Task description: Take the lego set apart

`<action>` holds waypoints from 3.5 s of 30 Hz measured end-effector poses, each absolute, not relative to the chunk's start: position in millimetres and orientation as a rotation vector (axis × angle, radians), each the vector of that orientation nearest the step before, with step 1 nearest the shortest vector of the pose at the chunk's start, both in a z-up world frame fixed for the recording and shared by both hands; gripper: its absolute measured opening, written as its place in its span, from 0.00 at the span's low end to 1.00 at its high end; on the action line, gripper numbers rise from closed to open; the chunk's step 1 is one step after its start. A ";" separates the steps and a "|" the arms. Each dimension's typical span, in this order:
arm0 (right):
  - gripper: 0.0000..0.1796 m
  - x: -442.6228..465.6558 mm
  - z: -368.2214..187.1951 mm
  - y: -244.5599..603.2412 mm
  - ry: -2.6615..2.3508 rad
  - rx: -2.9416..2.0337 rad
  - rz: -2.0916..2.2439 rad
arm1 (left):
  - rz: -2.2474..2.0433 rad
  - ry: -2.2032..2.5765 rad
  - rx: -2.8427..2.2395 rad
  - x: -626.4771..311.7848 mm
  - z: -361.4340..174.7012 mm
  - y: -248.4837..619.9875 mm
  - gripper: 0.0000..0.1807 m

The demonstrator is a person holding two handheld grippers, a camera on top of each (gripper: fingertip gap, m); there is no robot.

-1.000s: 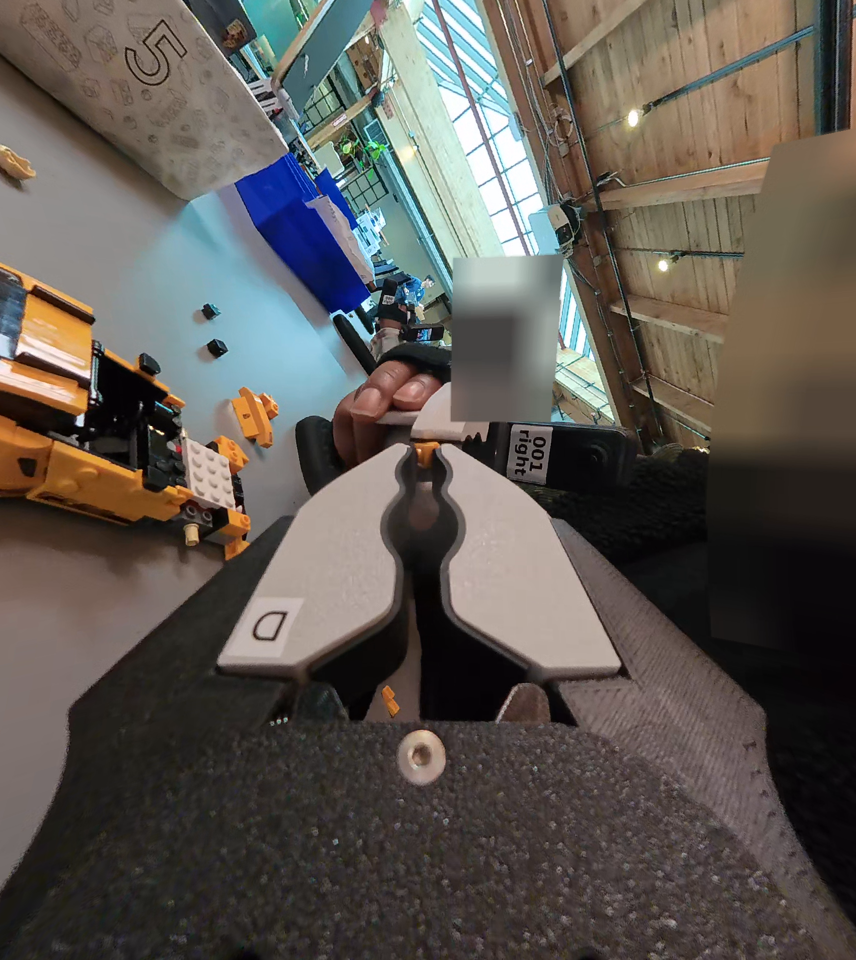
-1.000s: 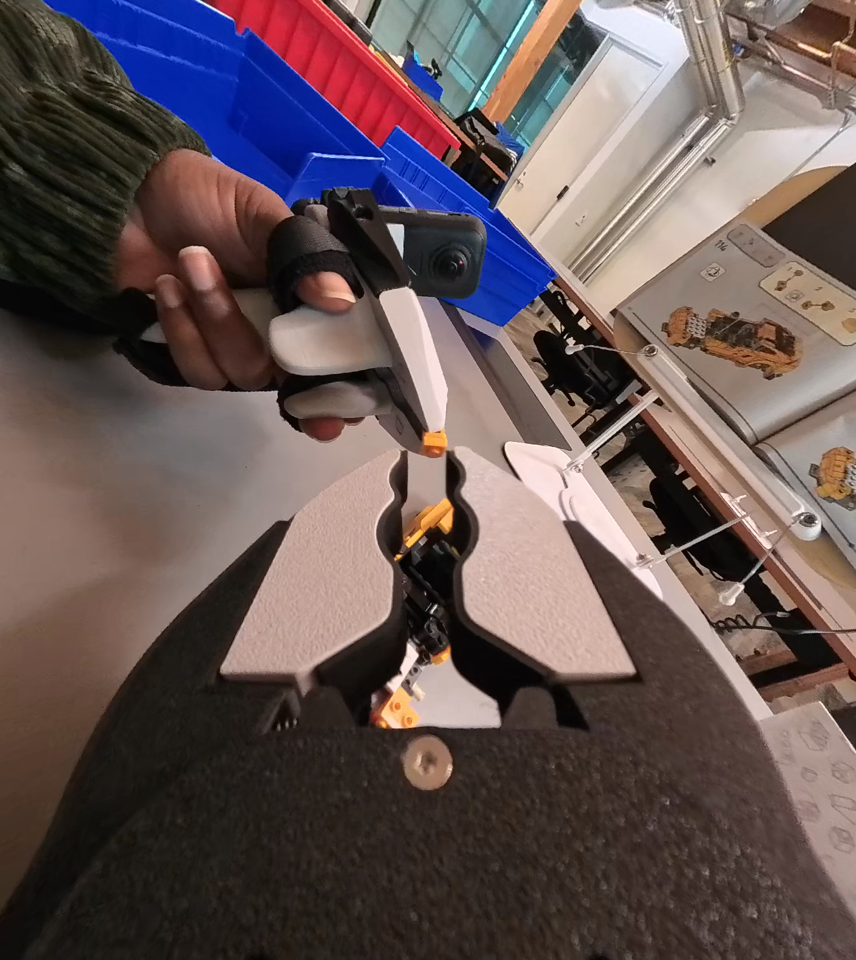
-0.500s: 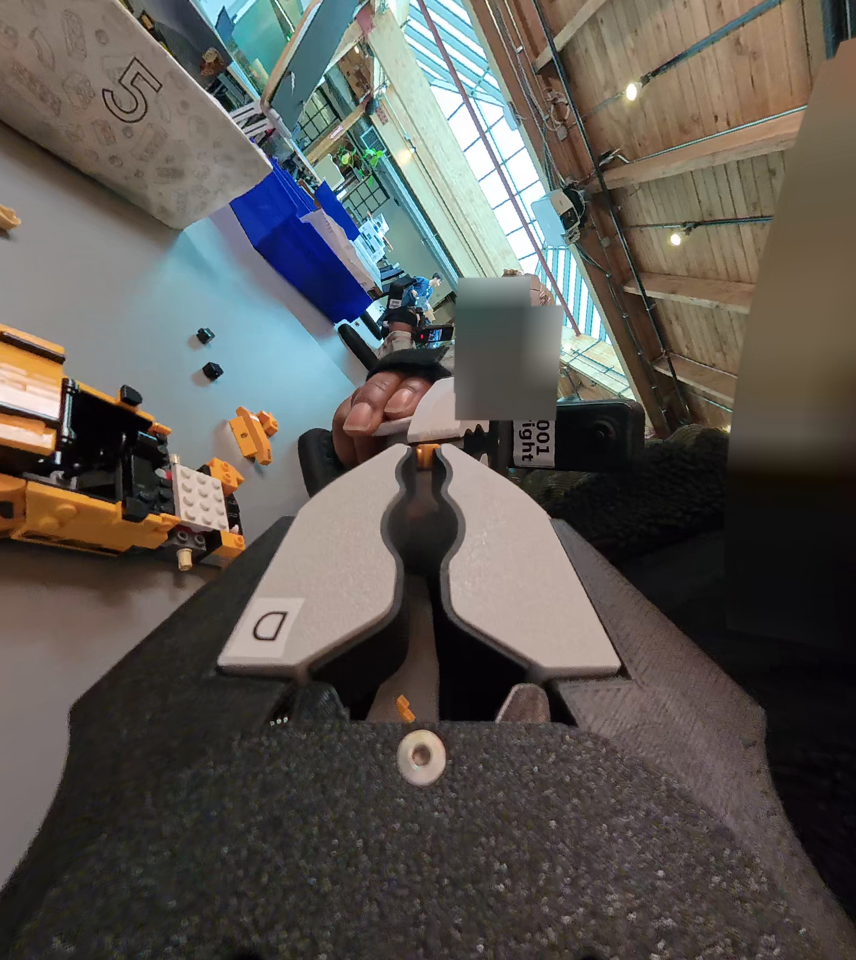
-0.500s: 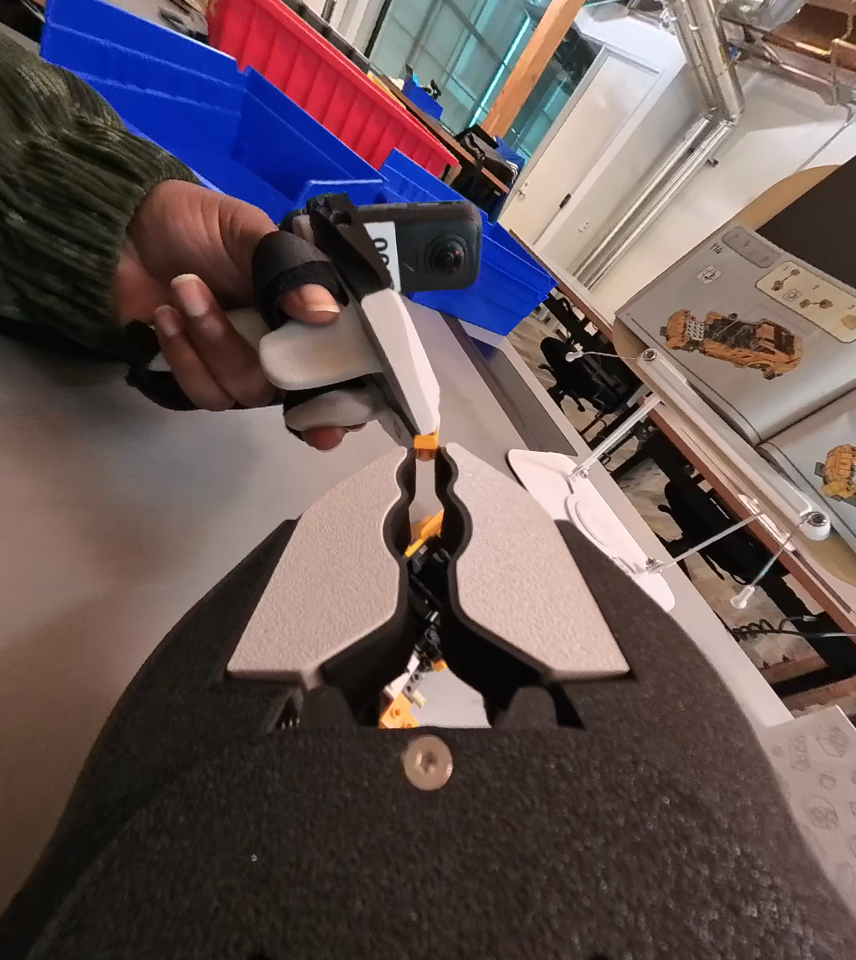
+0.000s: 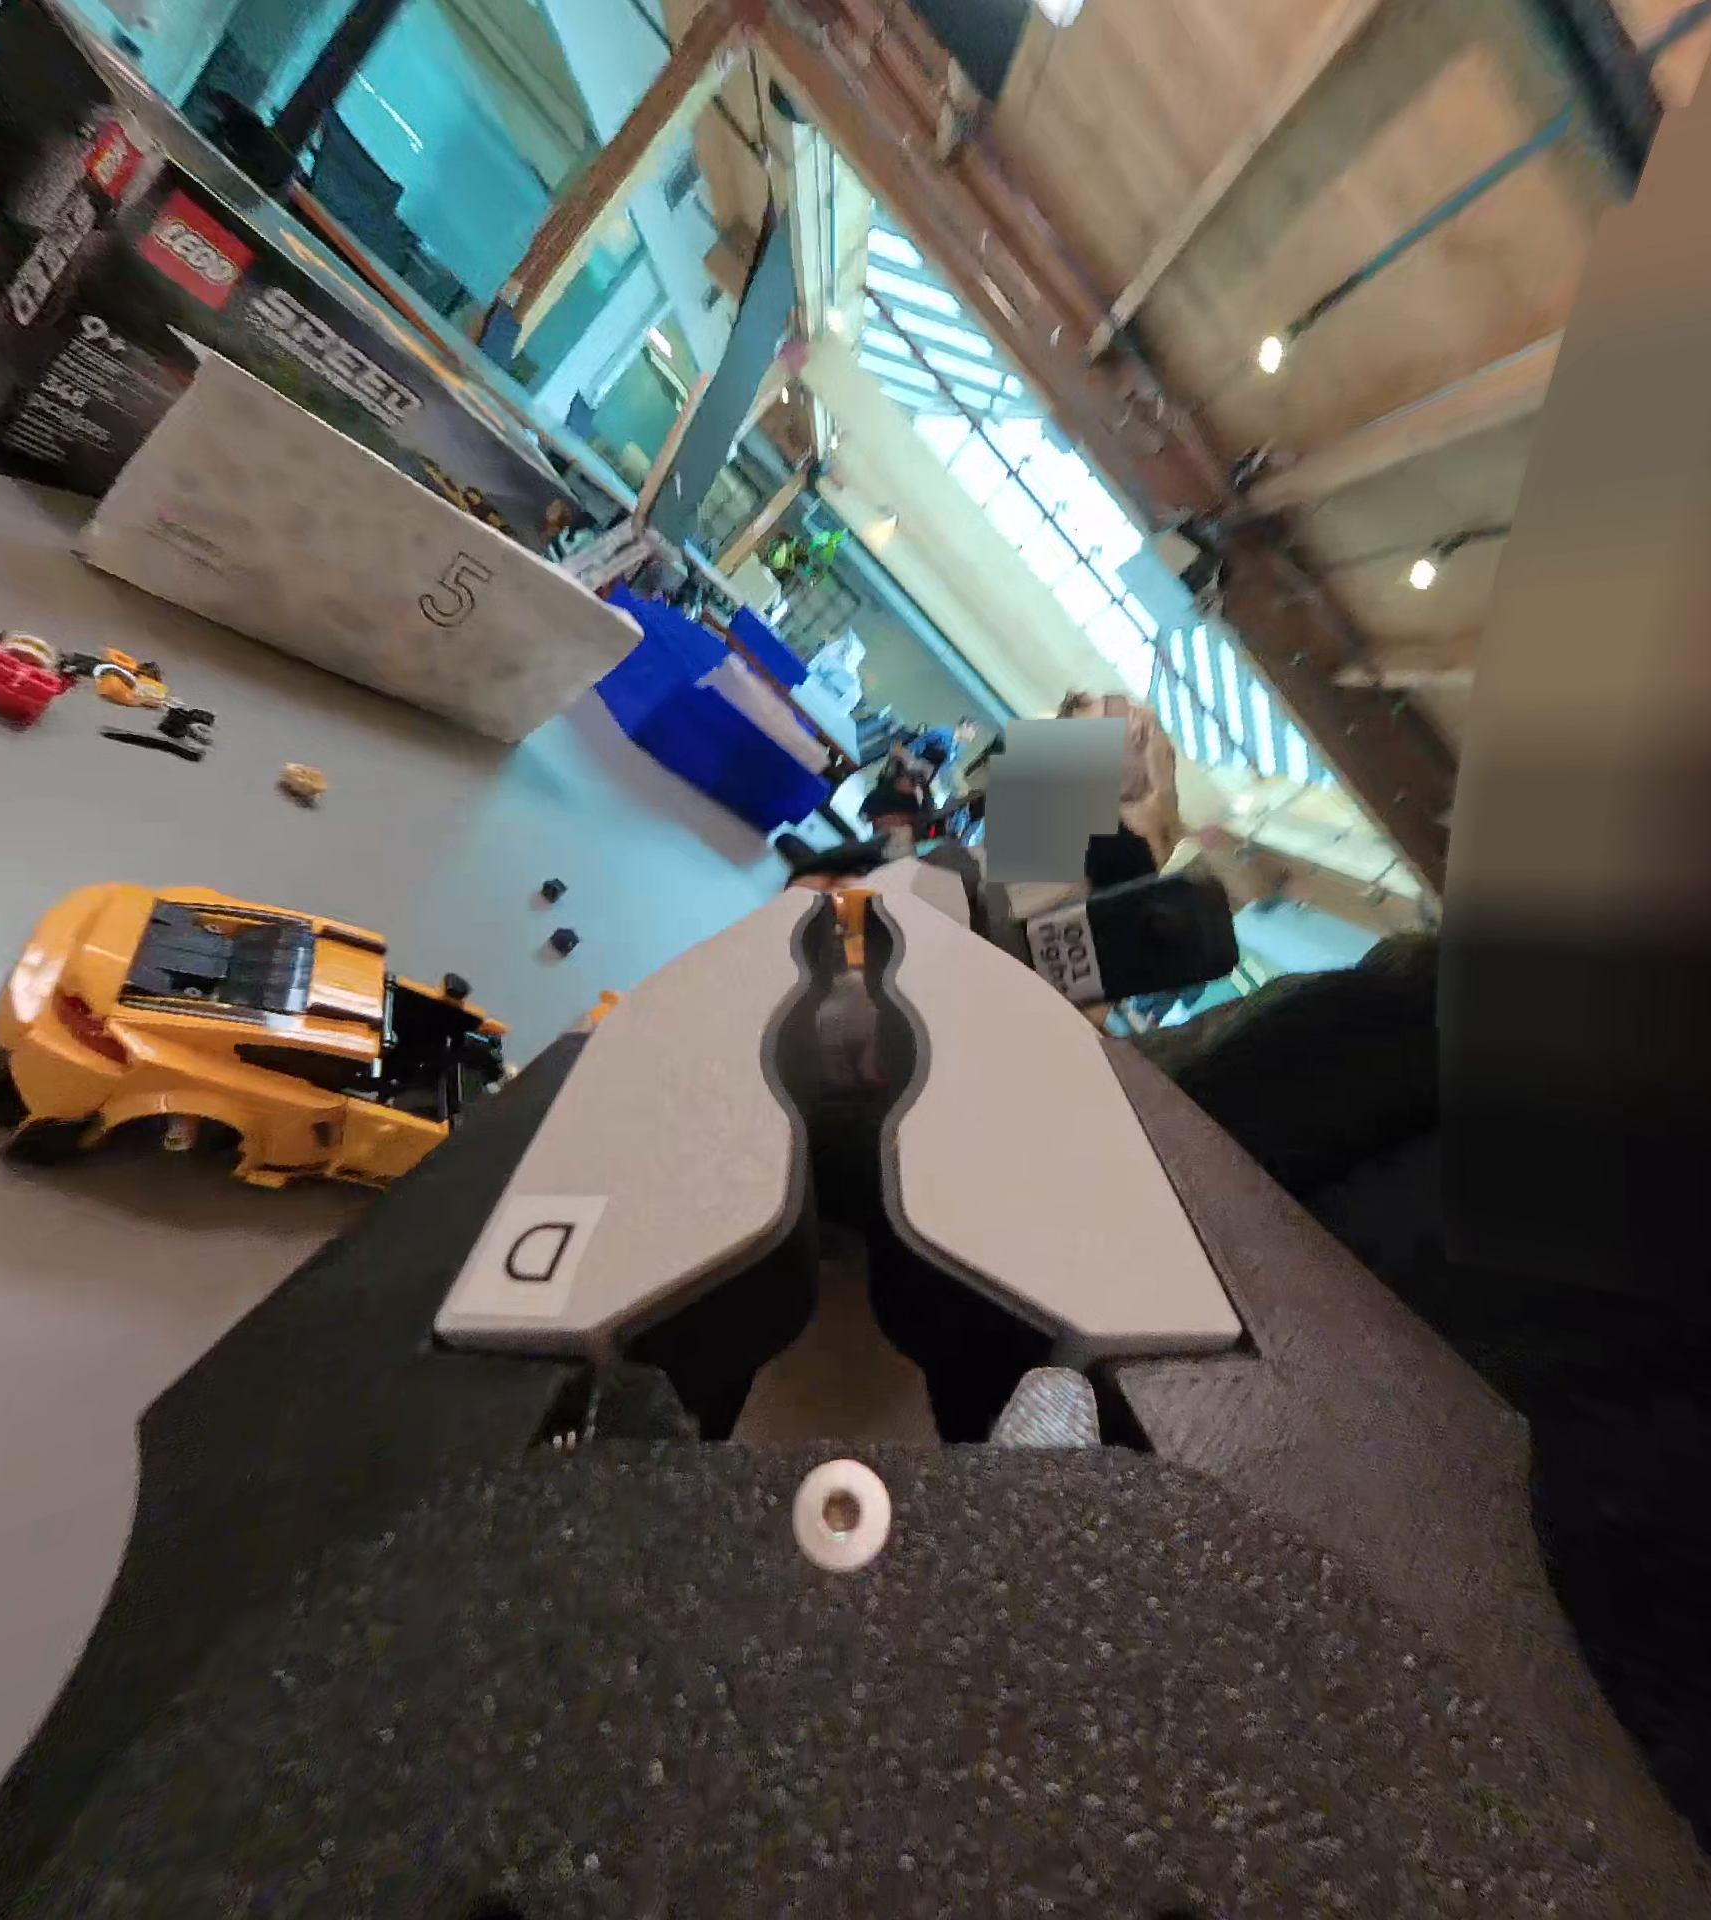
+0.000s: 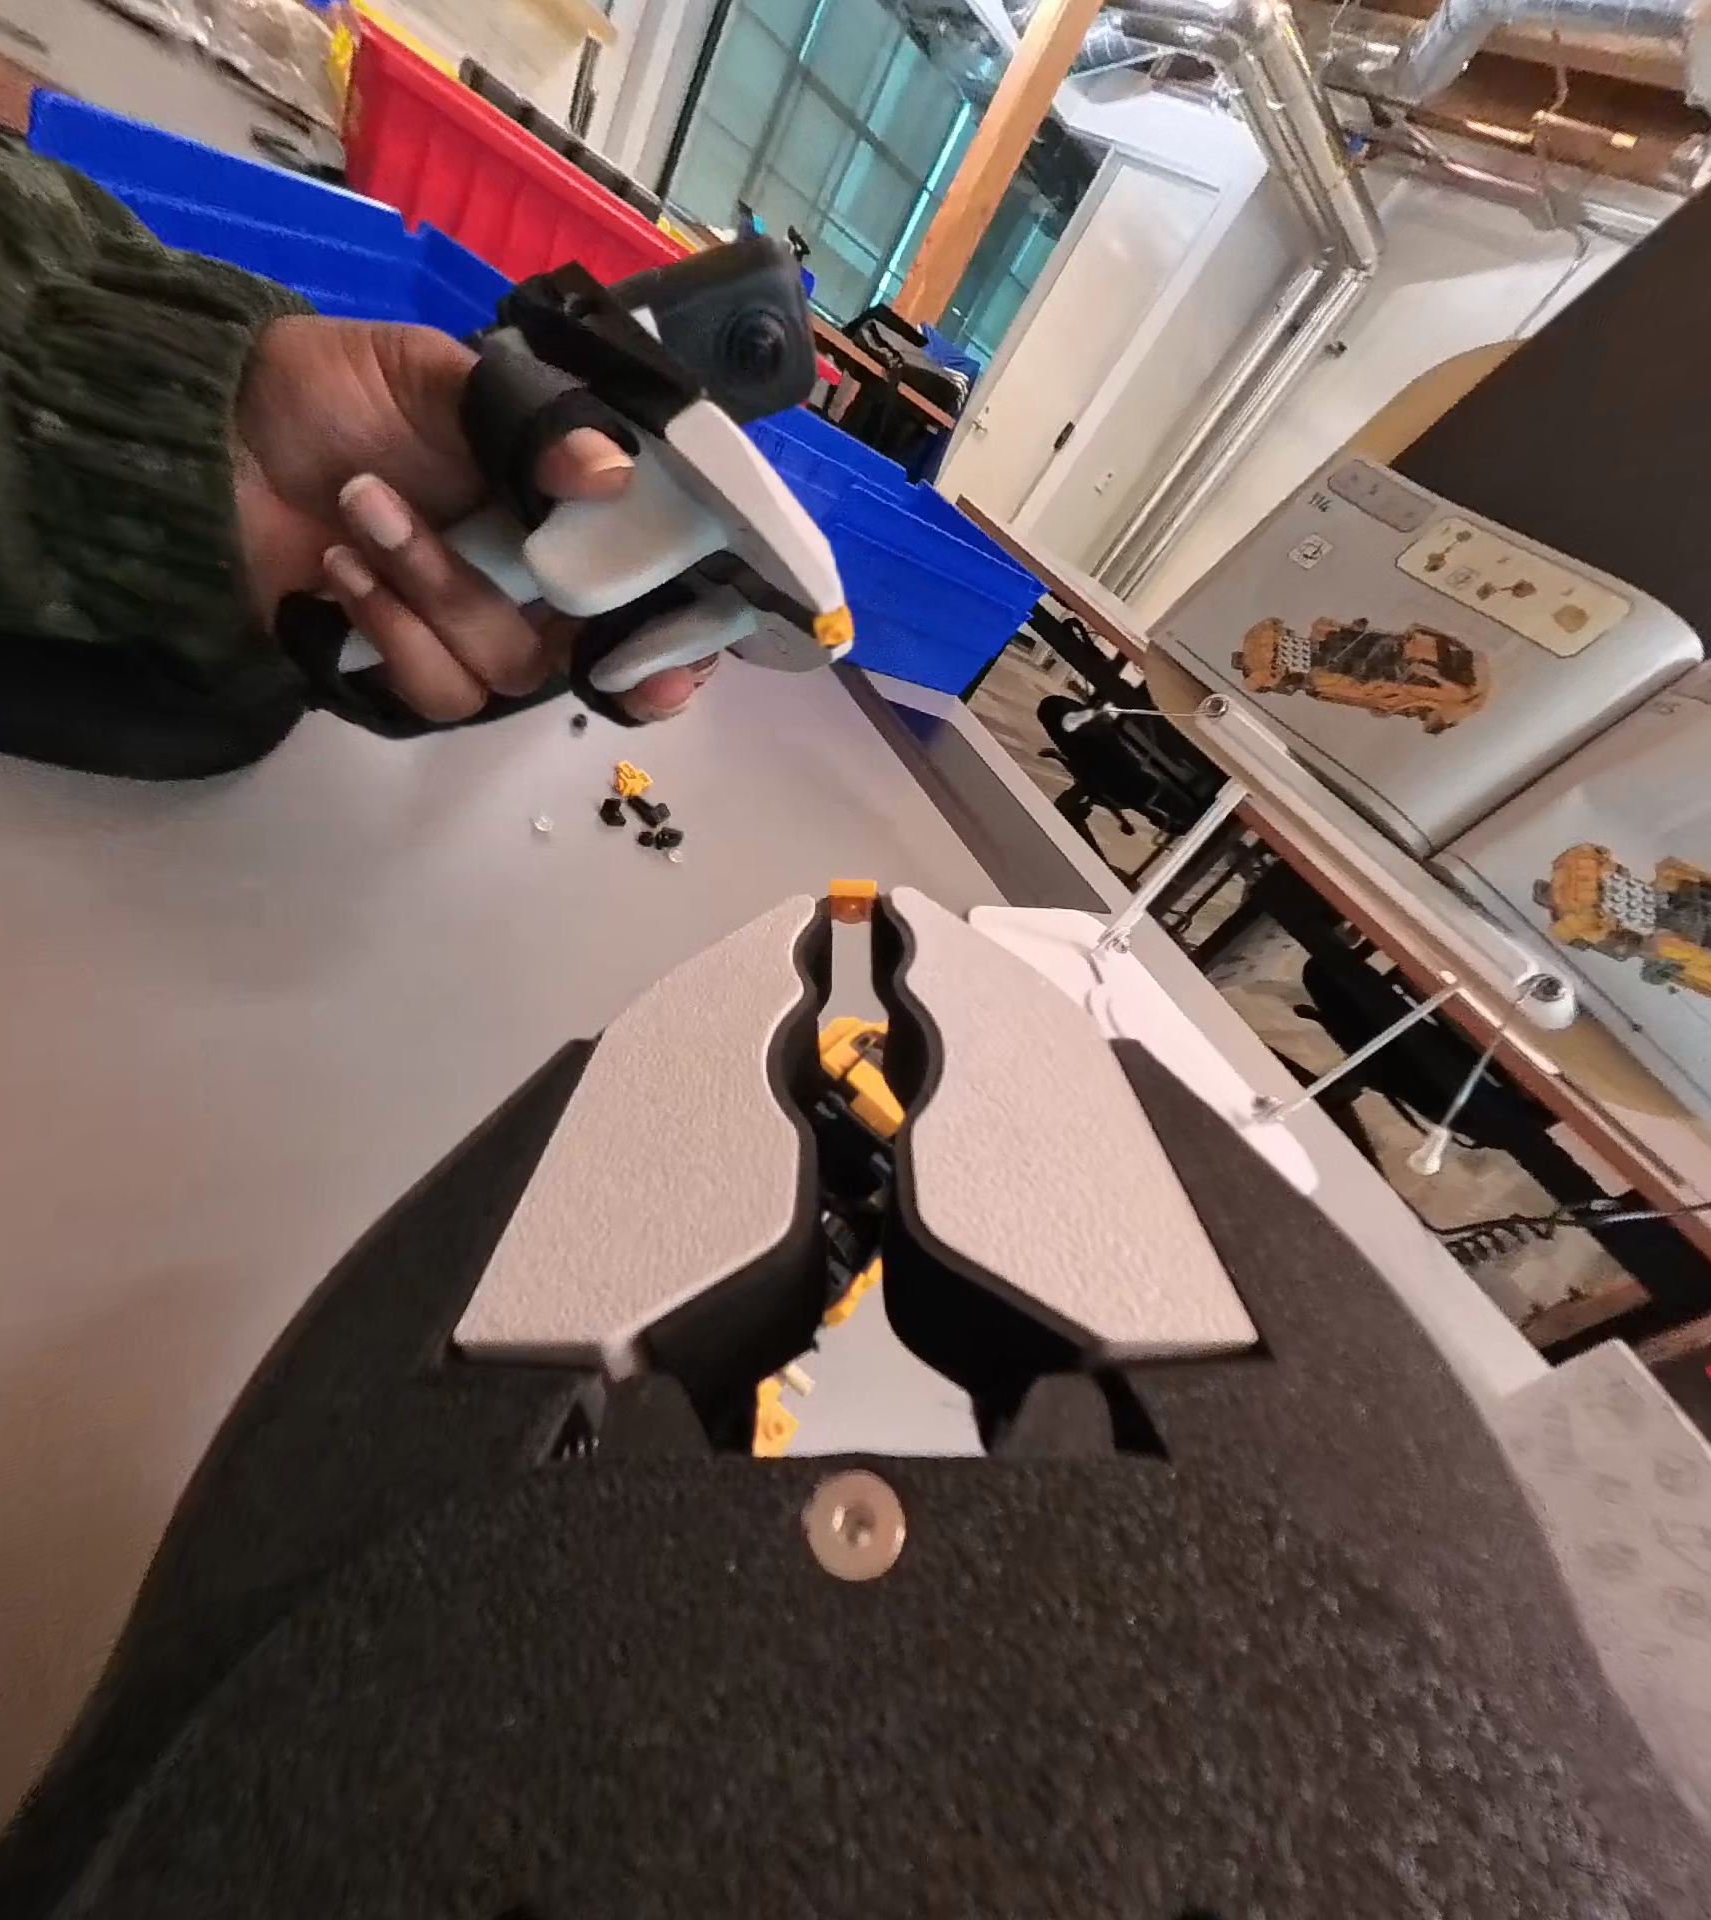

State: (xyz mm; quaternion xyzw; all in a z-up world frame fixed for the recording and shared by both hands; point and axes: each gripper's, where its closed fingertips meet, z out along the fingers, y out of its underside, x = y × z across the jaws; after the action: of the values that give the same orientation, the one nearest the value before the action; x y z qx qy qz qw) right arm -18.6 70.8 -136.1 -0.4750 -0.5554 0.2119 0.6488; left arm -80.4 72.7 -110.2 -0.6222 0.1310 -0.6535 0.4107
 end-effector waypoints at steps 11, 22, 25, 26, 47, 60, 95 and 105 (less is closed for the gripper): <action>0.04 -21.3 -149.5 77.1 -1.271 -1.151 0.534 | -0.878 0.811 -1.795 -87.4 -155.2 77.1 0.03; 0.04 -21.3 -155.9 80.9 -1.286 -1.184 0.527 | 0.053 0.933 -2.188 -203.2 -229.3 101.1 0.07; 0.04 -22.3 -158.6 80.6 -1.298 -1.194 0.528 | 0.042 0.914 -2.304 -215.3 -248.8 94.6 0.15; 0.04 -22.5 -159.2 80.6 -1.301 -1.195 0.528 | 0.048 0.914 -2.326 -217.6 -252.6 94.0 0.17; 0.04 -26.7 -160.0 71.1 -1.321 -1.195 0.622 | -0.459 0.973 -1.829 -122.9 -184.9 83.1 0.13; 0.04 -33.2 -126.4 34.8 -1.040 -1.405 1.715 | -0.247 1.199 -1.273 -27.7 -133.6 38.6 0.10; 0.08 -12.5 -128.3 71.8 -0.941 -1.479 1.539 | -0.013 0.657 -1.613 -207.9 -94.7 68.7 0.03; 0.07 -9.6 -130.2 79.0 -0.913 -1.502 1.516 | 0.005 0.057 -2.154 -391.2 -179.6 39.5 0.14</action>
State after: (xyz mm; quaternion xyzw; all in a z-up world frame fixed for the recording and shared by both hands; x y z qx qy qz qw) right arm -9.6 79.0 -130.2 -0.5935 -0.3605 0.5988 0.3990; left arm -391.2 39.5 -179.6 -0.8803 0.0234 0.0021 0.4738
